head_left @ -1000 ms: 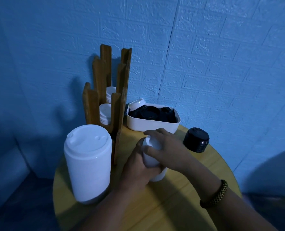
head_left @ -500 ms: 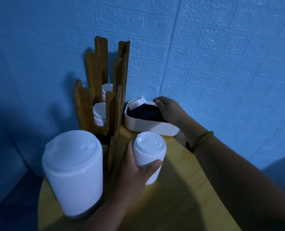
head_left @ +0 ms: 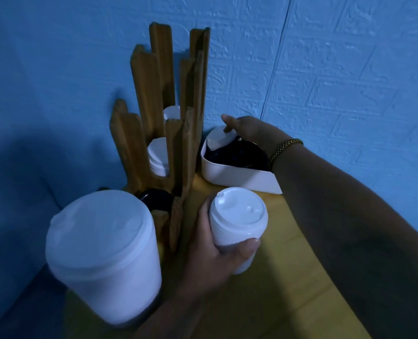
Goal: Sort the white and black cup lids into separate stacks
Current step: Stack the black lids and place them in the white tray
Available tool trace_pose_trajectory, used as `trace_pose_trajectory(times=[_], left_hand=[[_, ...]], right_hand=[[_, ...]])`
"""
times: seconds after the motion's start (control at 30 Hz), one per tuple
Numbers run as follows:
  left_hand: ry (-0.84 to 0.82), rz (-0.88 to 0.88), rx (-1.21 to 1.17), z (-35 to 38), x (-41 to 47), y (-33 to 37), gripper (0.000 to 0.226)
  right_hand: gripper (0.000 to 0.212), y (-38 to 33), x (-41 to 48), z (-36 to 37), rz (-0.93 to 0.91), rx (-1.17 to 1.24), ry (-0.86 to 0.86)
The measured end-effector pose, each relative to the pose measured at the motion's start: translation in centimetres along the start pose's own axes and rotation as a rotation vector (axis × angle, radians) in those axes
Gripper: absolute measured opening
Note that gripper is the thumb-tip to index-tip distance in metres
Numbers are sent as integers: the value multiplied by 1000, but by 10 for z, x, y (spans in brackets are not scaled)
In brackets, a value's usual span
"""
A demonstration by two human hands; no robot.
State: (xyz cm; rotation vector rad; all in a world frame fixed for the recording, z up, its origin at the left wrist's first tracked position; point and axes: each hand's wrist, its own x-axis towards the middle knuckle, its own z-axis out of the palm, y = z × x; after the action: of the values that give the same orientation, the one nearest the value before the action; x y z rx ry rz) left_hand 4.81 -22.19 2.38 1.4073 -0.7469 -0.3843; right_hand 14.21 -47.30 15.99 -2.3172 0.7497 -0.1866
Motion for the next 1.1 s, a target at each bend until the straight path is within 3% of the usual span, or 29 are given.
trace_pose_trajectory(times=[0.17,0.27,0.53,0.7,0.8,0.87,0.97,1.1], left_hand=[[1,5,-1,0,-1,-2,91],[-1,2,-12,0,-3,-1,94],[-24,3,2,-4,-6,8,91],[-28,30,2,-6,-9,11,90],[-21,45,-4,-6,-12,15,87],[-26,37,-12,-6,-14,16,83],[-25,24,-19,-6,-16,15,81],[-22,12,-19,-6,-20,16,81]], right_hand=[[26,2,-8,0,-150,372,209],[27,0,-20,-1,-162,568,258],[30,0,-84,-6,-95,1136,80],[23,63,-171,-8,9,1301,102],[15,109,-217,11,192,1248,148],[11,126,-234,23,322,1079,169],[21,131,-248,30,411,566,215],[38,126,-256,25,268,-48,233]])
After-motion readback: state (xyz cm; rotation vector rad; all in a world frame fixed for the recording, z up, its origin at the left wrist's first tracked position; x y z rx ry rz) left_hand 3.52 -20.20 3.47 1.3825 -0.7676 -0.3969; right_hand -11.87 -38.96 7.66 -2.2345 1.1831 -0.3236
